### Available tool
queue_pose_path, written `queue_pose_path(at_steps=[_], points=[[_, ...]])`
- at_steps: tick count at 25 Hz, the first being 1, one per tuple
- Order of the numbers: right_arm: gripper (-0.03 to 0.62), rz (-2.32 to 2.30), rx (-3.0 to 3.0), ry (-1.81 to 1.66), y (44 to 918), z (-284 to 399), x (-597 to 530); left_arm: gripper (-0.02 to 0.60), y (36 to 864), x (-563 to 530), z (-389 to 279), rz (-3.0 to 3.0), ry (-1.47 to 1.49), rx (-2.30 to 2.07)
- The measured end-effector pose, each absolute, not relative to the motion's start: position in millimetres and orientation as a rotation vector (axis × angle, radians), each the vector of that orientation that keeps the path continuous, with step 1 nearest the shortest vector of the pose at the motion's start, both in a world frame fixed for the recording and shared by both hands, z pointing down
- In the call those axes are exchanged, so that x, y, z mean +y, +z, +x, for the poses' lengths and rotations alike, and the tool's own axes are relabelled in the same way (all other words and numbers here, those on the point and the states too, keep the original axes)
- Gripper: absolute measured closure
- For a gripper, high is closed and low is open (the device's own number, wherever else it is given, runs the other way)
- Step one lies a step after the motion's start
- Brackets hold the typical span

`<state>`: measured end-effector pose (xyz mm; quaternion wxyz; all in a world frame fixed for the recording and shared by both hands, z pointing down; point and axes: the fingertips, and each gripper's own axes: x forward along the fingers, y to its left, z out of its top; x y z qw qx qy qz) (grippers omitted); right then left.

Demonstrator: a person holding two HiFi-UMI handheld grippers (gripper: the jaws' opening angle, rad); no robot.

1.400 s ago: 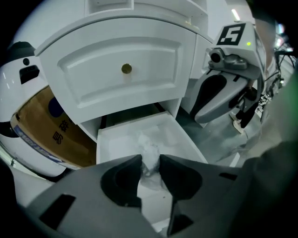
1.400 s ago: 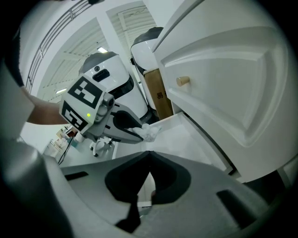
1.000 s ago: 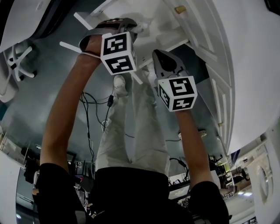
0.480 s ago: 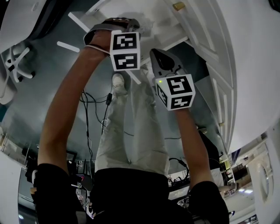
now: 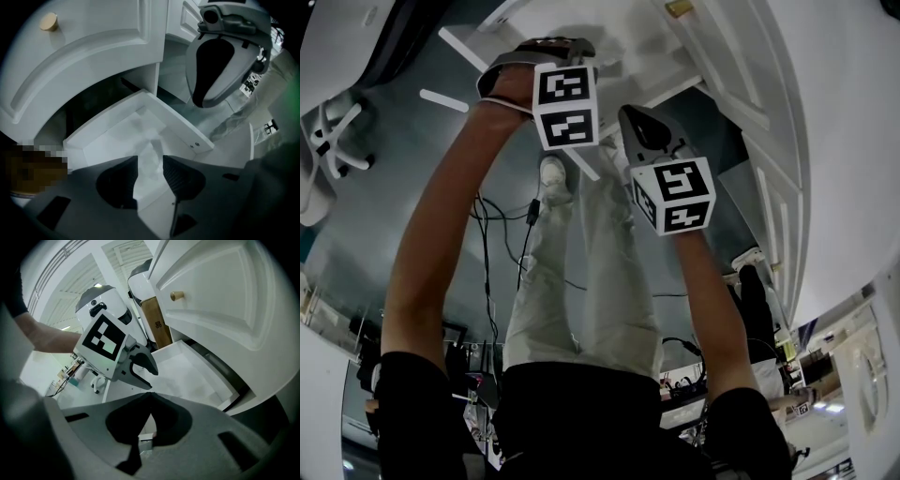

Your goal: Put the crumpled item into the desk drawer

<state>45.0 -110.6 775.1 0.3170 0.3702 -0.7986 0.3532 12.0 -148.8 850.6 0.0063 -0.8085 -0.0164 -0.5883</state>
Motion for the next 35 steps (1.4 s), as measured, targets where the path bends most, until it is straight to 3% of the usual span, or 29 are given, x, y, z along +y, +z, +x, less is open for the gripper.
queue_pose_path(at_steps=[22, 35], points=[[0.599, 0.971, -2.096, 0.928, 777.9, 53.3, -104.8, 0.420, 848.0, -157.2, 9.0, -2.546, -1.844, 0.039], [0.599, 0.992, -2.093, 0.910, 770.3, 56.4, -109.6, 0.548, 828.4, -167.4, 13.4, -2.588, -1.751, 0.181]])
